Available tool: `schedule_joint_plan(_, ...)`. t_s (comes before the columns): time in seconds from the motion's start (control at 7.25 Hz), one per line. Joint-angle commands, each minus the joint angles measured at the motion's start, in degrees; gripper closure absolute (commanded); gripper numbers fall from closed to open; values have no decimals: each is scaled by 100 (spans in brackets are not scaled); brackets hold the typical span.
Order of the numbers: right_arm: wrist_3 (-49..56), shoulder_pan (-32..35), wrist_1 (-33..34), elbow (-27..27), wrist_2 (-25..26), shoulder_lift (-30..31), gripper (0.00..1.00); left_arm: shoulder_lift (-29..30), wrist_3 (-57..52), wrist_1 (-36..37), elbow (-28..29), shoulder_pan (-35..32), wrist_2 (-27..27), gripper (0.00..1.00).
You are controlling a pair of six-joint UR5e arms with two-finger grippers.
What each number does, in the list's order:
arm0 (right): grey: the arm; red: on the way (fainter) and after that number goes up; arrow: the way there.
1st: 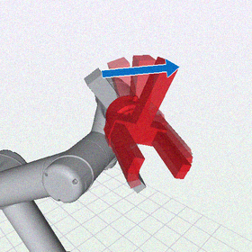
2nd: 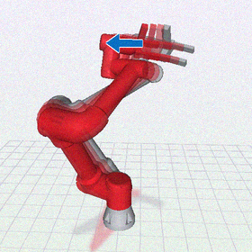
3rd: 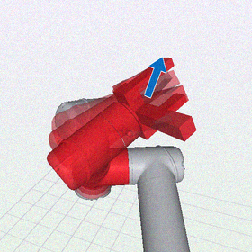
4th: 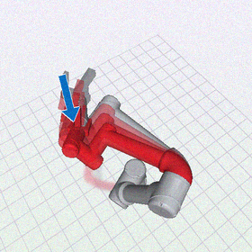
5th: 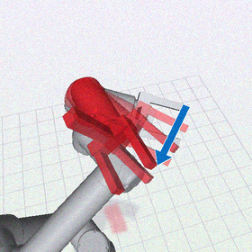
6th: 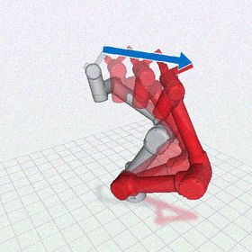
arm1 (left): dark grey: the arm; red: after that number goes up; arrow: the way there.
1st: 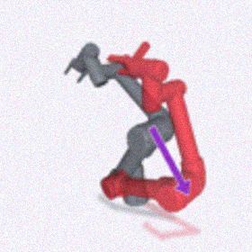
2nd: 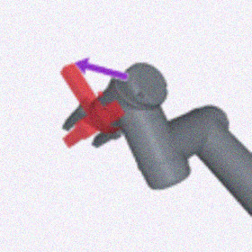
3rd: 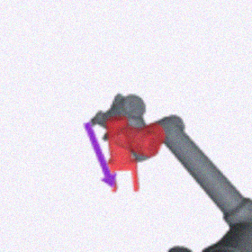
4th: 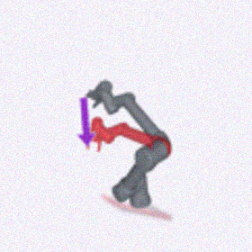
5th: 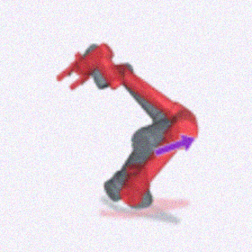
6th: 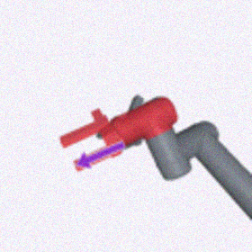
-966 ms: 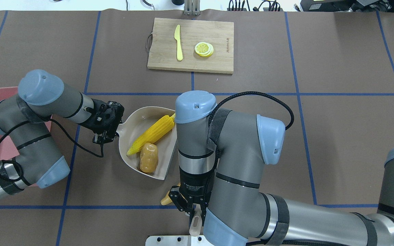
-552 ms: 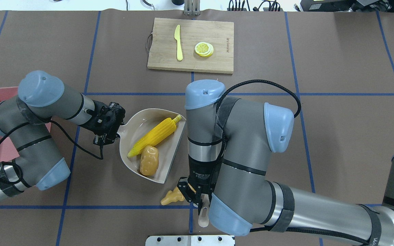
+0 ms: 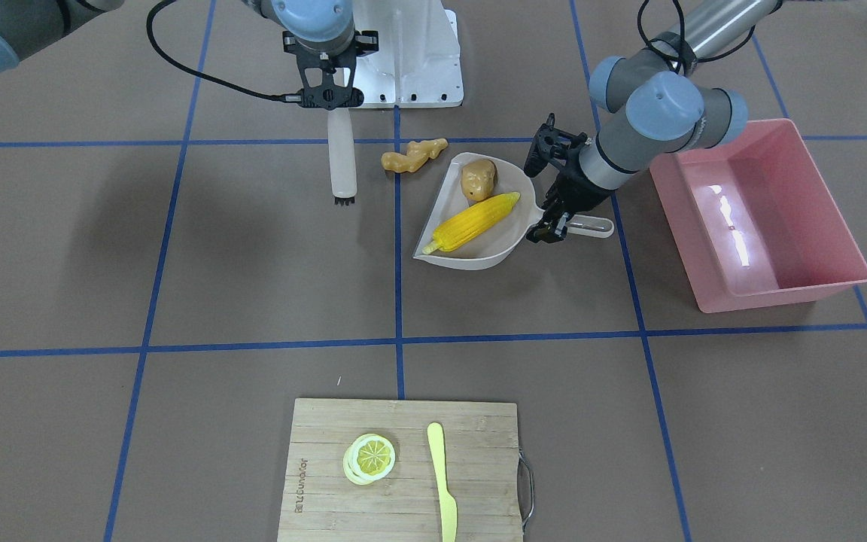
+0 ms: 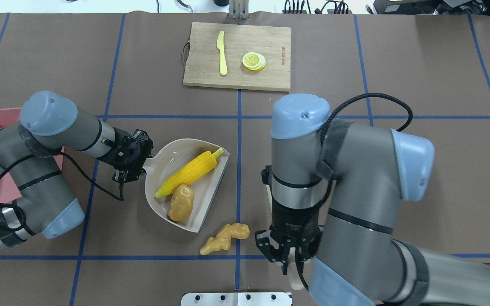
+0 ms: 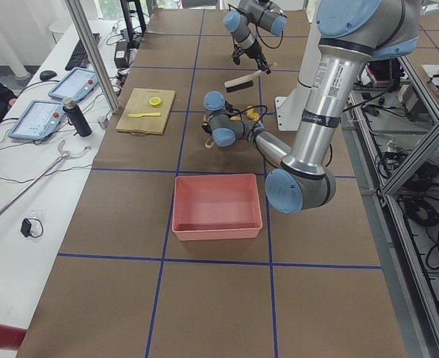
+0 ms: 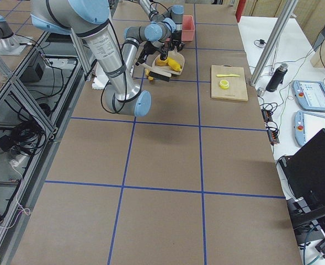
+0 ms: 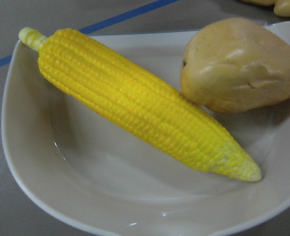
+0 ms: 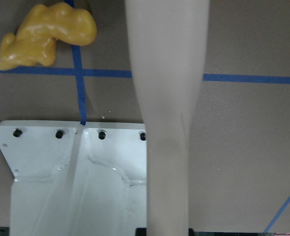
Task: Sweep and dump trash into bin
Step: 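Move the brush back behind the ginger root with the right gripper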
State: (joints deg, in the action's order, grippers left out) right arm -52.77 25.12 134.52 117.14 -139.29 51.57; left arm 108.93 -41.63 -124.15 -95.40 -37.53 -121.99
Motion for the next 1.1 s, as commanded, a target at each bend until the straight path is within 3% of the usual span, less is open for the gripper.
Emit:
schedule_joint_plan(0.0,1080,-340,292,1088,515,590,100,-21,-12,5,-5,0,0,100)
schedule_joint_plan(0.55,2584,-877,373,882,1324,460,100,-74,-3,5,-14,9,0,100)
schedule_joint_plan(0.97,3078,-957,495,303,1361,171,100,-91,14,5,-13,9,0,100)
